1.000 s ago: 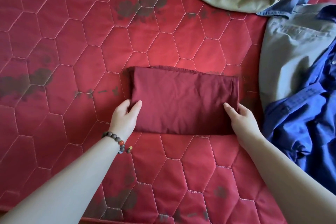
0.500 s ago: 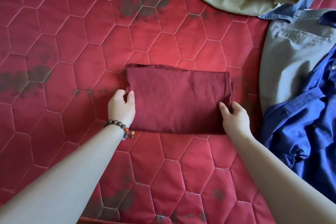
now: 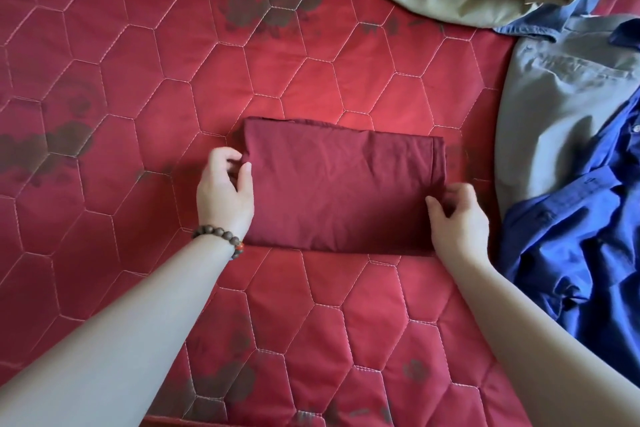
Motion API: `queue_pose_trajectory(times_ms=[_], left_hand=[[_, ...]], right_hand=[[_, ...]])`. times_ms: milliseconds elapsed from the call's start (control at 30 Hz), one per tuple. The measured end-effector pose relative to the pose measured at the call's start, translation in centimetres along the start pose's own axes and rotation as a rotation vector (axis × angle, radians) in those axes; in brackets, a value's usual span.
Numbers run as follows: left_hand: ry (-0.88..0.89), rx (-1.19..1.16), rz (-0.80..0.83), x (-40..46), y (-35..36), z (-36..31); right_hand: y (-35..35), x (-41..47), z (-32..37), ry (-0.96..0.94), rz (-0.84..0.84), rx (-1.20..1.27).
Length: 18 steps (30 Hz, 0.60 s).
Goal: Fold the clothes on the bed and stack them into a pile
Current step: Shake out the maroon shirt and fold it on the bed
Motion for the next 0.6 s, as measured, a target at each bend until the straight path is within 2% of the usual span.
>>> queue_pose_trajectory(times_ms=[67,100,133,200,300,400,600], left_hand=[[0.139,0.14,-0.13,-0.6,-0.5,-1.5],[0.251,0.239,-0.137,-0.9,-0.2,-2.3],[0.362,0.339,-0.099,-1.1,0.6,-3.2],[0.507,0.493,0.051,-1.3,3.0,-4.1],[0.479,0.612,0.258,-0.8,6.1,-3.7],[0.383,0.704,0.279,0.5,7.3,-2.4],[0.344,0.8,0.218,1.2,7.8,-1.2]], right_hand=[[-0.5,-1.0,2.3,-0.179,-0.183,-0.221],[-0.1,-1.6,3.8,-0.291,-0.241,-0.298],[0.7,-1.9,5.4,-0.4,-0.257,-0.348],[4.0,-2.3,8.4,-0.576,-0.173,-0.439],[10.1,-2.0,11.2,-0.695,0.041,-0.622],[14.1,-0.4,11.0,-0.686,0.171,-0.754],[13.1,1.5,8.6,-0.651,0.133,-0.79]])
Point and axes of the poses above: each hand's wrist, its own x-axis towards the middle knuckle, its own y-axis out of the palm, z = x × y, the point moved 5 cm from there along x, towards the middle knuckle, and after that the axes turned 13 degrees about z, right-handed, at the moved point
